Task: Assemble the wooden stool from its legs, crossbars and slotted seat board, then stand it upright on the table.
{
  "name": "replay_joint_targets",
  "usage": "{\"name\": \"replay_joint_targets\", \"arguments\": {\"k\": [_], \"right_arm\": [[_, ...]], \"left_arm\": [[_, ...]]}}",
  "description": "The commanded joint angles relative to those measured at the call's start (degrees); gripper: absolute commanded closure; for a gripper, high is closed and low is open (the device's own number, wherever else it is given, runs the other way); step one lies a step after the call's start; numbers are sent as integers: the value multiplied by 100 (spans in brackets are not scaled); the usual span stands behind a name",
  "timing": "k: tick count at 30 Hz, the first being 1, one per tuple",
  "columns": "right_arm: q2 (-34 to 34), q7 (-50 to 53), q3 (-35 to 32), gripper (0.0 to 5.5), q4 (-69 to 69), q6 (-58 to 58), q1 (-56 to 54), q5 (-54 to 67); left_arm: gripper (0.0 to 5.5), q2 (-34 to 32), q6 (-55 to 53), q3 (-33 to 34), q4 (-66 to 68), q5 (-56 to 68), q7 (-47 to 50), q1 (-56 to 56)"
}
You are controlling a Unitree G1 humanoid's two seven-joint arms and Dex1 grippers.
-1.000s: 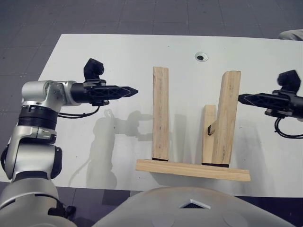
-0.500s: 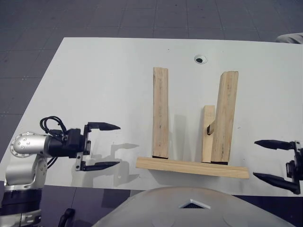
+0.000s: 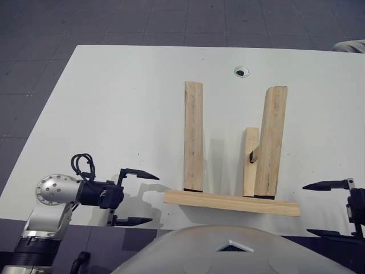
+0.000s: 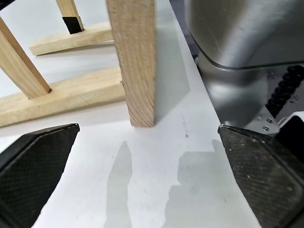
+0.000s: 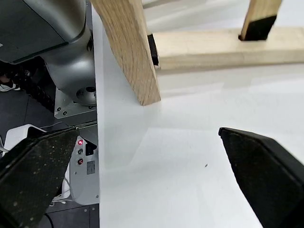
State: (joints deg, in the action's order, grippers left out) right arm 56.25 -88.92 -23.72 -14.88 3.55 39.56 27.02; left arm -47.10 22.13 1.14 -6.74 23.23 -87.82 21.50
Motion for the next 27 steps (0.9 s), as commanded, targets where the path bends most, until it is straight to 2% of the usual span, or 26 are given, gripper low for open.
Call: {"name": "replay_joint_targets", "arguments": {"k": [1, 10, 14, 15, 16, 20, 27], "right_arm": [[-54, 318, 113, 0, -874, -227, 20, 30], [-102, 677, 765, 0, -1543, -600, -297, 38], [-106, 769, 1075, 79, -1521, -702, -547, -5], [-132, 822, 1227, 94, -1482, -726, -683, -56], [-146, 864, 1341, 106, -1453, -743, -781, -89], [-174, 1006, 1702, 195, -1435, -809, -1104, -154], [-195, 1164, 1915, 322, -1360, -759, -1303, -193]], "left_arm": [[2, 108, -130, -256, -240, -212, 378, -187], [2, 333, -350, -715, -570, -473, 1005, -459], [0, 324, -438, -845, -612, -487, 1124, -542], [26, 333, -458, -886, -638, -463, 1130, -572], [30, 340, -470, -915, -656, -445, 1138, -594], [111, 336, -507, -980, -629, -409, 1146, -626], [223, 279, -711, -1020, -662, -309, 1131, -619]]}}
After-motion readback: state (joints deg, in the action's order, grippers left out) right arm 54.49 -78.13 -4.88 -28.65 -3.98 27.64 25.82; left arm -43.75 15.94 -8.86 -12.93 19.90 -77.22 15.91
